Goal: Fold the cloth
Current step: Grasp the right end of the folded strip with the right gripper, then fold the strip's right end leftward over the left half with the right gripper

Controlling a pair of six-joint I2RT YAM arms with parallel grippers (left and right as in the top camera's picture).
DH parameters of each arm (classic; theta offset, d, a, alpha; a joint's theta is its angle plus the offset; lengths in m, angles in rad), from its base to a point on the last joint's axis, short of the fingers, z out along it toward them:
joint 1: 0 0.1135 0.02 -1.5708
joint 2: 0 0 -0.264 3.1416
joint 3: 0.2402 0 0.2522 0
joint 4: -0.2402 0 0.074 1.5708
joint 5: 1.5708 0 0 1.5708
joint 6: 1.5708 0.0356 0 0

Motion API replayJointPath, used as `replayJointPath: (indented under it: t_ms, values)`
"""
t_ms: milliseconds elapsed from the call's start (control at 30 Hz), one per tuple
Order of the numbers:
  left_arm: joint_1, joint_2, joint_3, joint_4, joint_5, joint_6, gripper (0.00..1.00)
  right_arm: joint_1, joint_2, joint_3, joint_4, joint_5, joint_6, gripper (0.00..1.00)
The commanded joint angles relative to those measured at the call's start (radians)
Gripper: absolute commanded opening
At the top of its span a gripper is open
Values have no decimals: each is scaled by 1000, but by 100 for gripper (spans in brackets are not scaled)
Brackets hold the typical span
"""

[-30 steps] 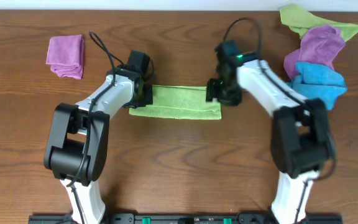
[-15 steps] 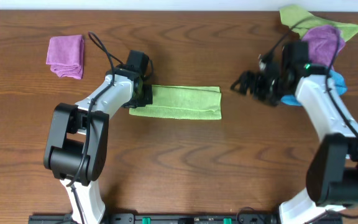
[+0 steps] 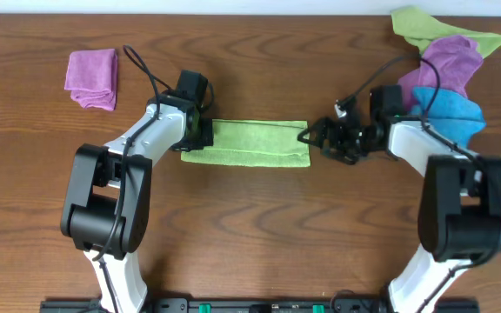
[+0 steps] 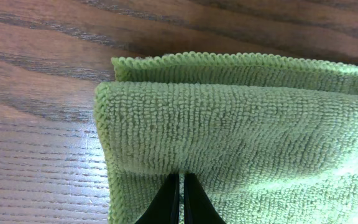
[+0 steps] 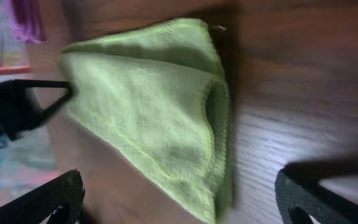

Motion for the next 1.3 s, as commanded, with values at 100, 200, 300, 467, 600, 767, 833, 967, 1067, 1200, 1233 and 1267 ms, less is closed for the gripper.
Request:
replayJointPath:
  t_ms: [100, 200, 300, 467, 600, 767, 833, 967, 1067, 1200, 1233, 1267]
  values:
    - [-5, 42, -24, -24, 26, -12, 6, 31, 112, -5, 74, -74, 89, 98]
    - [-5, 42, -24, -22, 27, -12, 6, 69, 144, -5, 103, -78, 107, 97]
    - [-5, 42, -24, -23, 29, -12, 6, 106, 162, -5, 135, -78, 131, 95]
    - [-2, 37, -18, -32, 33, -12, 6, 97, 161, 13, 142, -82, 162, 59]
    - [9, -14, 22, -85, 32, -11, 6, 49, 135, 57, 69, -81, 158, 25]
    - [16, -162, 84, -149, 29, -8, 6, -5, 94, 185, -206, 72, 80, 5]
    - [17, -232, 101, -169, 28, -8, 6, -8, 79, 256, -346, 192, 50, 2]
    - [16, -384, 110, -219, 27, -8, 6, 5, 53, 422, -609, 494, 37, 2]
    - [16, -473, 110, -260, 24, -8, 6, 42, 49, 525, -734, 657, 42, 2]
    - [18, -606, 110, -316, 20, -8, 6, 161, 49, 630, -812, 823, 82, 2]
    - [18, -634, 110, -324, 20, -8, 6, 193, 49, 636, -809, 846, 88, 2]
    - [18, -658, 110, -331, 20, -8, 6, 222, 49, 637, -802, 863, 91, 2]
